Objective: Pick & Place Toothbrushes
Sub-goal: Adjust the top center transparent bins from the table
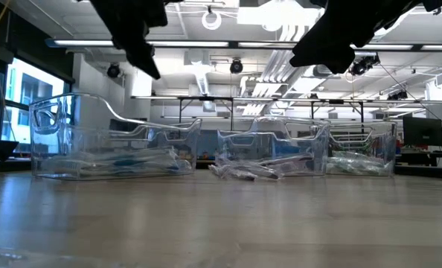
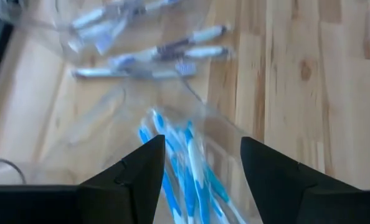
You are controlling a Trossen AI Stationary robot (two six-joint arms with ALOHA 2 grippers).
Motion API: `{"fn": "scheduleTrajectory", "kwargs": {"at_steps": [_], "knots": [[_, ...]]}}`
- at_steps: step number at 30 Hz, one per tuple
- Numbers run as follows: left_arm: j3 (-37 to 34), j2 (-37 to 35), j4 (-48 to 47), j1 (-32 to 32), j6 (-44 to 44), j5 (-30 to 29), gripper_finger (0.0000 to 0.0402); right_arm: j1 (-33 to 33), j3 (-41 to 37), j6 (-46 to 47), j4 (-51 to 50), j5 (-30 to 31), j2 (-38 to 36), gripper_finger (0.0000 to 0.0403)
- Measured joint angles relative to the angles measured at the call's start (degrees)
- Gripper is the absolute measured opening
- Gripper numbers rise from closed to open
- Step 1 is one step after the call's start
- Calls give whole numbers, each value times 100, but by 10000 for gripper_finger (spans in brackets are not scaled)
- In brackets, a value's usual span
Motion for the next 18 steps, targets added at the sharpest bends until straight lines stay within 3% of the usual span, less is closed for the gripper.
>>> {"fn": "scheduleTrajectory", "kwargs": {"at_steps": [10,18], "knots": [[323,-2,124,-7,965,47,207,0,0,0,0,2,0,106],[-230,-234,1966,-559,1636,-548,207,0,0,210,-1,125,0,105]]}}
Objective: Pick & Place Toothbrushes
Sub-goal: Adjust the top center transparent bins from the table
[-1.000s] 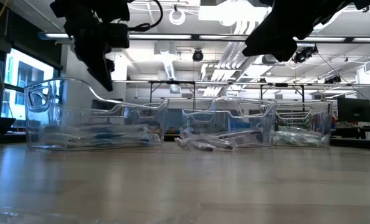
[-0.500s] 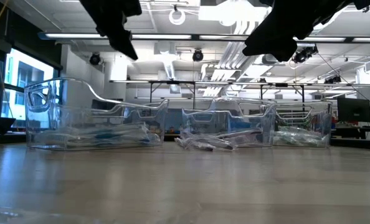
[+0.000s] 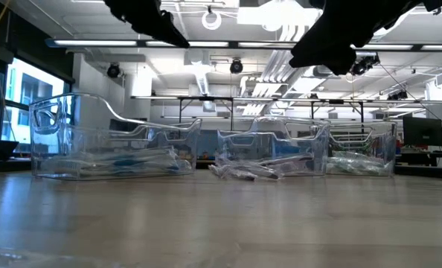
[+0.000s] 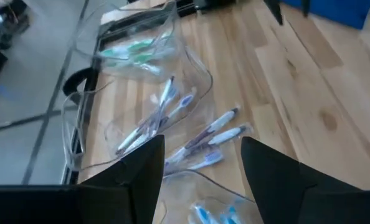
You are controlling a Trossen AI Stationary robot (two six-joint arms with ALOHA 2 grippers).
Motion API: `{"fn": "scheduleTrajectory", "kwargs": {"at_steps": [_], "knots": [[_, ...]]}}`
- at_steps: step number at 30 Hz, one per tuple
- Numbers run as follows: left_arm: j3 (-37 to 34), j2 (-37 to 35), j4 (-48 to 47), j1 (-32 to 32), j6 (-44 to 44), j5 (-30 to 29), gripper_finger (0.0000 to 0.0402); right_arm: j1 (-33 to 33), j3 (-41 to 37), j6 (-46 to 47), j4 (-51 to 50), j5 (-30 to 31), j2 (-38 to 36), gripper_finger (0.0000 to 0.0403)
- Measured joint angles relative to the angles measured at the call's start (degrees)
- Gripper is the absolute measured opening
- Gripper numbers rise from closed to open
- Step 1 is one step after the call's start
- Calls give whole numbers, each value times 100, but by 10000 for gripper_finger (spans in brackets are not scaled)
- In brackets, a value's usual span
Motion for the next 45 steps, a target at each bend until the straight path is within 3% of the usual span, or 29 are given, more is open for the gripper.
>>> {"fn": "scheduleTrajectory", "kwargs": {"at_steps": [7,13,15,24,30,35,38,45], "knots": [[-587,-299,676,-579,162,-536,207,3,0,753,-354,115,26,94],[-1025,-672,1183,-1196,161,-1226,207,11,-3,1048,-875,593,413,13],[-1107,-775,1416,-1394,161,-1293,207,11,-2,1058,-791,753,643,6],[-1169,-933,1729,-2276,160,-1988,207,-376,-9,1058,-20,1392,1939,3],[-1169,-929,1738,-3028,107,-3174,207,-671,-4,1047,758,2067,2363,3],[-1169,-929,1729,-3488,103,-3886,207,-875,0,1242,745,2654,2407,3],[-1169,-929,1727,-3641,95,-4038,207,-1012,0,1324,735,2944,2409,3],[-1169,-929,1725,-3650,63,-4063,207,-1409,0,1364,747,2932,2409,3]]}}
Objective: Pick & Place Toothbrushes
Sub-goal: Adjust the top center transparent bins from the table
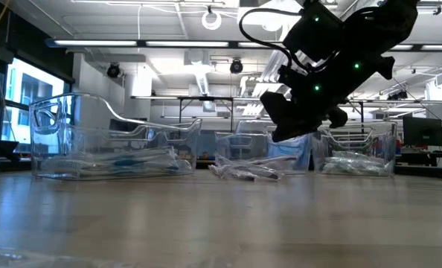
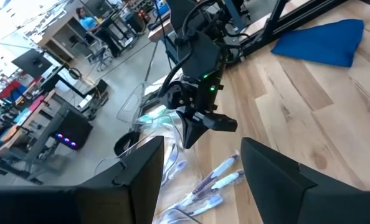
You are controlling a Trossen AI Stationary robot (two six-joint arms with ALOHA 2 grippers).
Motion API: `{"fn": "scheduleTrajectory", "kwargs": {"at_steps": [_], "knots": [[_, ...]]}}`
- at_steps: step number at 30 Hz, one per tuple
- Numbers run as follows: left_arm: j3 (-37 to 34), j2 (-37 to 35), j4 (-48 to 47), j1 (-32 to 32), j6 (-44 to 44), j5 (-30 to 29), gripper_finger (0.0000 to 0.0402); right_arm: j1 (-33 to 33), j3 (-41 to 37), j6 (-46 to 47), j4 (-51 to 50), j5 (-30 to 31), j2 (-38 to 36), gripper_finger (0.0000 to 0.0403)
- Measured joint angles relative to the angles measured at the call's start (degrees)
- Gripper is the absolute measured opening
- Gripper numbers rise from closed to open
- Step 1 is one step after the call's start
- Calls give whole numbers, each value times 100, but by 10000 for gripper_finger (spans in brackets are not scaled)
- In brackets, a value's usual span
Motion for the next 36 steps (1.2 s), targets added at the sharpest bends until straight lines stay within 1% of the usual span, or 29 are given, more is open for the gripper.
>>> {"fn": "scheduleTrajectory", "kwargs": {"at_steps": [2,5,8,13,15,17,19,21,26,30,36], "knots": [[0,0,0,-1,0,2,207,-74,0,1,-10,10,0,3],[0,0,-5,0,-20,0,207,-135,0,3,10,-178,-2,3],[0,0,-7,2,-73,2,207,-76,-2,27,106,-687,-8,3],[0,0,-9,2,-81,2,207,274,-2,-65,770,-1663,-24,3],[0,2,-11,2,-81,2,207,416,-2,-207,1010,-1677,-24,3],[0,2,-11,2,-81,2,207,524,-2,-360,1251,-1480,-24,3],[0,2,-11,2,-81,2,207,588,0,-407,1278,-1237,-26,3],[0,2,-11,2,-90,4,207,579,2,-246,885,-1122,-59,3],[0,2,-57,2,-103,7,207,500,0,824,-801,-951,-138,3],[0,2,-72,2,-103,7,207,525,0,1584,-1938,-756,-155,3],[0,2,-99,2,-103,9,207,545,0,2315,-3325,-71,-155,3]]}}
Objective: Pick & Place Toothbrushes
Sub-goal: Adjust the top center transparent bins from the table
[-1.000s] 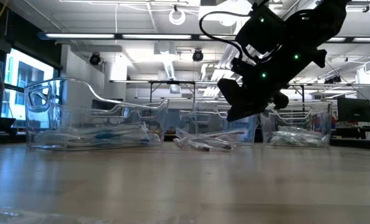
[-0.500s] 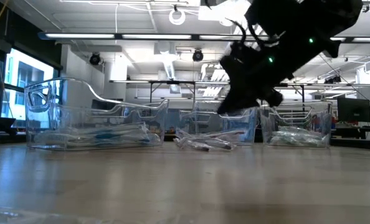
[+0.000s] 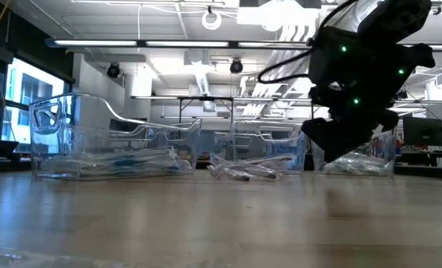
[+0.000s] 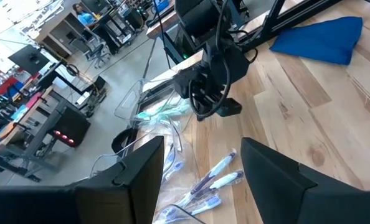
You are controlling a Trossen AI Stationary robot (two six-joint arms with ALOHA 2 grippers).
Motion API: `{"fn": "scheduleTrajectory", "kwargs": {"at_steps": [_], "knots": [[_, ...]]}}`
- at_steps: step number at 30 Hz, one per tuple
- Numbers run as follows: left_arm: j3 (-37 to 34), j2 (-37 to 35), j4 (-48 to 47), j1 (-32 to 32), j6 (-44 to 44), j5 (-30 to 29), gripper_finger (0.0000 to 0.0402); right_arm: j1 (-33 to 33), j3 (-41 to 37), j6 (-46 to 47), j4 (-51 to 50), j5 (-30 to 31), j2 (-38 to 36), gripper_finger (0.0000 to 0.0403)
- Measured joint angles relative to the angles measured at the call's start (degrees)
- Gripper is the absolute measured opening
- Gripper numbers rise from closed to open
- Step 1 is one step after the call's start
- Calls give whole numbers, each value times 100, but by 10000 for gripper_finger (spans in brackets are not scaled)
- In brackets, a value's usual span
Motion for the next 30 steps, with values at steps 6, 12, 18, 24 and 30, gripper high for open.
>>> {"fn": "scheduleTrajectory", "kwargs": {"at_steps": [6,12,18,24,30], "knots": [[0,0,1,0,0,9,207,-145,0,103,-601,-47,0,3],[0,0,-9,0,0,9,207,-198,0,995,-1840,-176,0,3],[0,0,-12,0,0,7,207,-114,0,1390,-2647,-557,0,3],[0,0,-12,0,-1,4,207,90,2,733,-2072,-734,-233,3],[0,2,-1,0,-2,2,207,-241,0,208,-2004,-557,-267,3]]}}
